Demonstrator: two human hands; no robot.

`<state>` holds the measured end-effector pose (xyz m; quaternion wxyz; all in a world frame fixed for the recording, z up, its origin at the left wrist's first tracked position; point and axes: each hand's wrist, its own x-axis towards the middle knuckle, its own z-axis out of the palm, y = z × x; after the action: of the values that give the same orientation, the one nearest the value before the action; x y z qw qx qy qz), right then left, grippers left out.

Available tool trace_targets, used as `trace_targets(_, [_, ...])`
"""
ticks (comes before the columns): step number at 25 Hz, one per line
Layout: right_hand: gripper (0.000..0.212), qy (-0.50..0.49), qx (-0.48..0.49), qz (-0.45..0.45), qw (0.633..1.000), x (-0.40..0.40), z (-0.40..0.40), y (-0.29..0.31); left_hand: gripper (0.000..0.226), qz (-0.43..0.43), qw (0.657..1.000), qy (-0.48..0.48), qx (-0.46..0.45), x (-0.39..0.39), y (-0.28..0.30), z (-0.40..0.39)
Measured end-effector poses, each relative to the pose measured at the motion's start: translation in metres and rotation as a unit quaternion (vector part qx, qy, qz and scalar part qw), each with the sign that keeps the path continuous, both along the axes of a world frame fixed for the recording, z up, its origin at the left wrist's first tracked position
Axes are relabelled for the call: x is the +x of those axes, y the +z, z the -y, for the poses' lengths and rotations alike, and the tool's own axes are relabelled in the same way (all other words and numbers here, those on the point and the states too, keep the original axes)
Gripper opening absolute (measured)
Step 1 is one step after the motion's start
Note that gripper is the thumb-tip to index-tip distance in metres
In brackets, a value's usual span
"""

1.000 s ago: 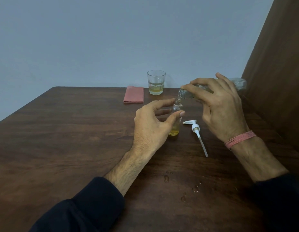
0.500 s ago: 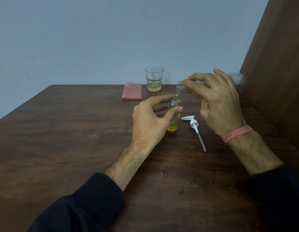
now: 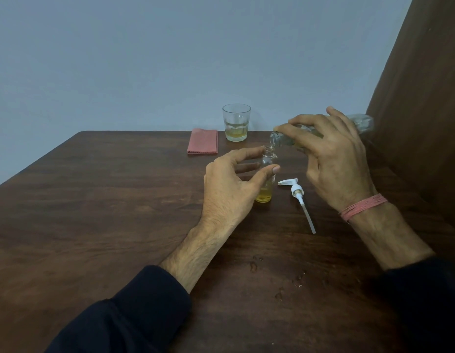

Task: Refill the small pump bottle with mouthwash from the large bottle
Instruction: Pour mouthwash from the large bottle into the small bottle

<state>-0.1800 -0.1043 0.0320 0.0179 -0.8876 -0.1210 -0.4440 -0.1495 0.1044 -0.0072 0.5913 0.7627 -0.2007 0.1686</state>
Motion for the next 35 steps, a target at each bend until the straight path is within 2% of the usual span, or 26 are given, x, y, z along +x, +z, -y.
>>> trace_targets(35, [0.075, -0.002, 0.002, -0.005, 1.0, -0.0028, -0.0021, 0.0014, 0.049, 0.017, 1.0, -0.008, -0.004, 0.0013, -0.0018, 0.0008])
